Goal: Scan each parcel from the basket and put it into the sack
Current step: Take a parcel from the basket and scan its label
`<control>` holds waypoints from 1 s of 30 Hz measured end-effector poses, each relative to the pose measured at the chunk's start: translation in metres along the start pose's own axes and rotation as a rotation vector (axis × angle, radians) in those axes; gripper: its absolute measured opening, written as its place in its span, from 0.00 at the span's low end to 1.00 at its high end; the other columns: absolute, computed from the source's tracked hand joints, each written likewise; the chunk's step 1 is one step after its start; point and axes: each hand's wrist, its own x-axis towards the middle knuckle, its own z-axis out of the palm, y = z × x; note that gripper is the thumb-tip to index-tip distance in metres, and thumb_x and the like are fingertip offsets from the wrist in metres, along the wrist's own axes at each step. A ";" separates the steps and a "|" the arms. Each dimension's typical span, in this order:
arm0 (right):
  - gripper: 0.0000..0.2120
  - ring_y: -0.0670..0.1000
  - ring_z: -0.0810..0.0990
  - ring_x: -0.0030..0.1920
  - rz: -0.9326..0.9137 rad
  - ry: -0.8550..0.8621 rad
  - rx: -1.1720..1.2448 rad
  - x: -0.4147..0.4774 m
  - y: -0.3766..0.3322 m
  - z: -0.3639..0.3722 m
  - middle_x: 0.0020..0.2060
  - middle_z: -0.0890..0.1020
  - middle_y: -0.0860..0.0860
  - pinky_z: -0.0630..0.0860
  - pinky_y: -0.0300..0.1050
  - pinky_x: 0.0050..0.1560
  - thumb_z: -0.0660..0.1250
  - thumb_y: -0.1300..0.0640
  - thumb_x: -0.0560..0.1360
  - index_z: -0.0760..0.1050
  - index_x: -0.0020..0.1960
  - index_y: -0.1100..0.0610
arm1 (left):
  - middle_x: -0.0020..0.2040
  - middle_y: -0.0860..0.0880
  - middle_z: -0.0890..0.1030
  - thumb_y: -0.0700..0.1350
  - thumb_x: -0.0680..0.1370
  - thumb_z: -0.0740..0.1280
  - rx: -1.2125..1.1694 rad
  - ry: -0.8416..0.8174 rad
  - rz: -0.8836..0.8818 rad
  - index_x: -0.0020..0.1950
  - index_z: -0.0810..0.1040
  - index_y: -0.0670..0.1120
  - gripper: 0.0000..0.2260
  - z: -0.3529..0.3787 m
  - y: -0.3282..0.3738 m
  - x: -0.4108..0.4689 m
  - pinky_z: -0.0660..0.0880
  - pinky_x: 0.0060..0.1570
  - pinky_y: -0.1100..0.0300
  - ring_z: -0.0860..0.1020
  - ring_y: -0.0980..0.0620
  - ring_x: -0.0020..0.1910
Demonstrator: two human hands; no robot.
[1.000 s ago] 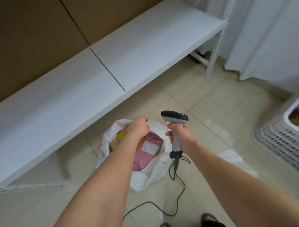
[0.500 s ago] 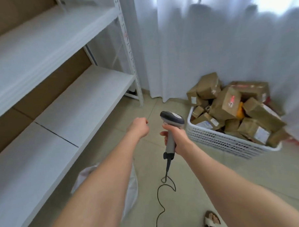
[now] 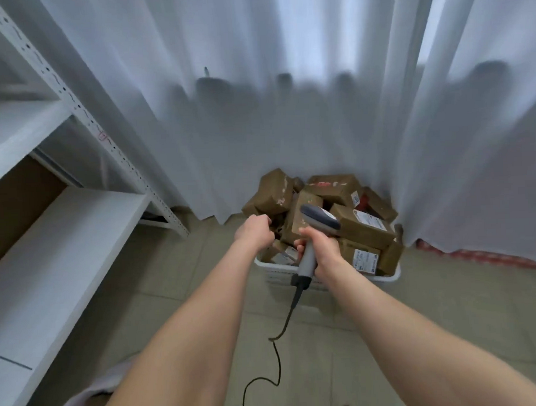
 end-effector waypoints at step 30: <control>0.07 0.49 0.77 0.29 0.080 0.536 0.229 0.311 -0.090 -0.169 0.29 0.80 0.53 0.76 0.41 0.35 0.71 0.58 0.74 0.78 0.46 0.62 | 0.68 0.41 0.71 0.59 0.77 0.65 -0.774 -0.508 -0.534 0.73 0.62 0.41 0.32 0.231 0.175 0.300 0.68 0.63 0.50 0.70 0.41 0.65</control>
